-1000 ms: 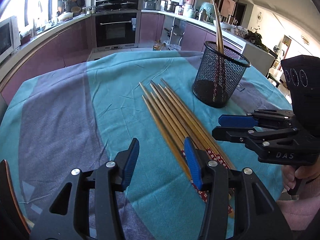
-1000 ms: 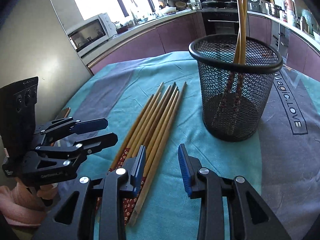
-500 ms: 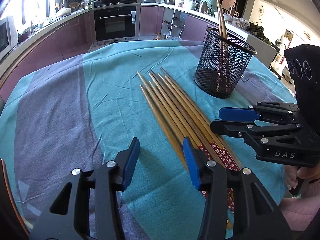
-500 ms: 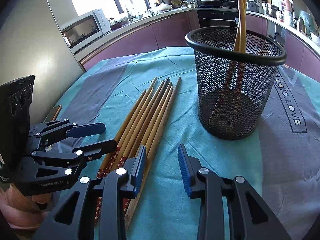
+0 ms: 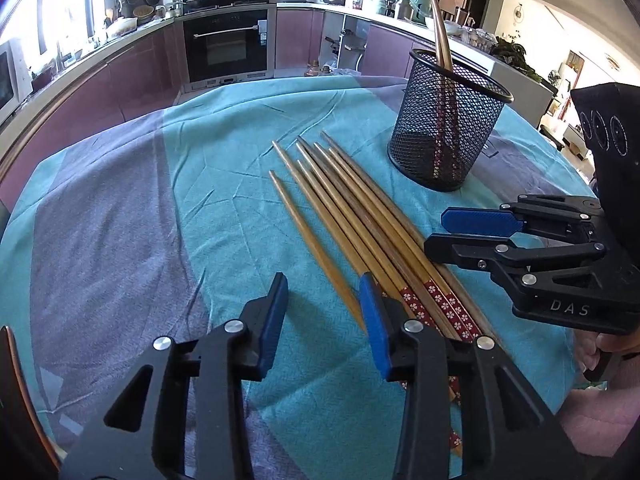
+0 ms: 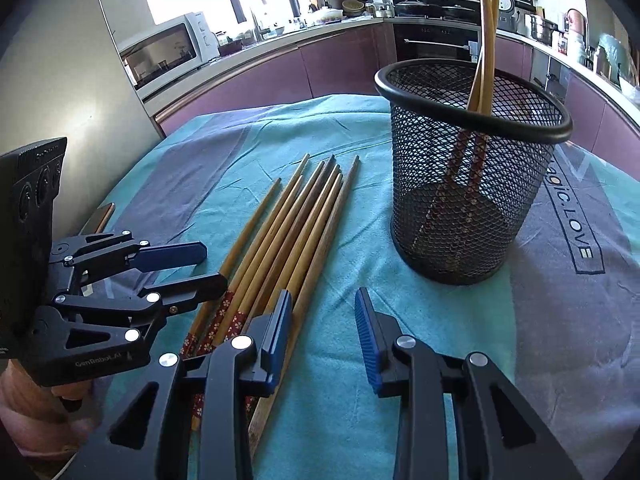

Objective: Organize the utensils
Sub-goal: 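Grasp another chopstick with the left tool while the right tool grasps one too, then raise the left tool's chopstick into the mesh cup while the right tool inserts its own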

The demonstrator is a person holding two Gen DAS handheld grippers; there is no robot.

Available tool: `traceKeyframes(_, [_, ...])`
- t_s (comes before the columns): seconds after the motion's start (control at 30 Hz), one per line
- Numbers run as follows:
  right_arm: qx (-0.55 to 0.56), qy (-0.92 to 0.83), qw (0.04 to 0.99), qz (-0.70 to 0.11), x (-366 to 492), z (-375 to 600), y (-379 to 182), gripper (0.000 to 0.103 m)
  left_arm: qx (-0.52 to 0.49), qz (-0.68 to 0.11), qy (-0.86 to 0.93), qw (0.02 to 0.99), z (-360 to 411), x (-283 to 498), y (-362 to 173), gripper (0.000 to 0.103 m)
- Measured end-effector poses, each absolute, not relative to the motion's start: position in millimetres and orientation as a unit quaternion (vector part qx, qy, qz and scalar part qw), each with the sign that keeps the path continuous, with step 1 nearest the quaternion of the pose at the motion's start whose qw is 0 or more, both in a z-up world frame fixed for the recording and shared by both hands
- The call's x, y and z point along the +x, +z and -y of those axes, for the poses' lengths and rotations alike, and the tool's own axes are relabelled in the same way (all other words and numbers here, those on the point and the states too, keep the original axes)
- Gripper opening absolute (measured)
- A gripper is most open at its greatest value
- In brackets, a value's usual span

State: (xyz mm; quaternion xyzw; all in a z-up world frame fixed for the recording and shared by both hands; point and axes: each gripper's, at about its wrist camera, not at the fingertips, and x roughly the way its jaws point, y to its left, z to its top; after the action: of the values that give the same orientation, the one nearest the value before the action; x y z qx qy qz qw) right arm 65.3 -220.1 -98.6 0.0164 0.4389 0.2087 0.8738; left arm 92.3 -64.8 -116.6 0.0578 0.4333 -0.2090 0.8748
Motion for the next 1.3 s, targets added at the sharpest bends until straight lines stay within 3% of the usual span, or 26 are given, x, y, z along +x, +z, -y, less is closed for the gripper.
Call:
traceKeyframes(0.23, [0.0,0.199,0.877,-0.437,67.7,214.8,-98.1,0.031,0.054,-0.437,-0.213,0.872,63.0,97.1,-119.6,0.022])
traceKeyframes(0.5, [-0.02,0.182,0.882,-0.434,78.4,203.9,-99.8,0.029,0.054,-0.439,-0.203,0.873,65.2,106.2,-120.5,0.021])
traceKeyframes(0.6, [-0.014,0.181,0.883,-0.433,79.6,205.6,-100.0,0.024,0.049,-0.44,-0.2,0.874,66.2,109.3,-120.6,0.02])
traceKeyframes(0.73, [0.008,0.188,0.88,-0.435,79.6,213.2,-100.7,0.008,0.034,-0.44,-0.191,0.877,64.3,111.5,-120.5,0.015])
traceKeyframes(0.9, [0.034,0.187,0.883,-0.43,77.9,221.9,-99.4,0.006,0.003,-0.442,-0.184,0.878,56.3,111.1,-120.5,0.009])
traceKeyframes(1.3, [0.027,0.247,0.871,-0.423,60.2,221.7,-89.6,0.006,0.001,-0.439,-0.209,0.874,59.7,101.3,-116.4,0.008])
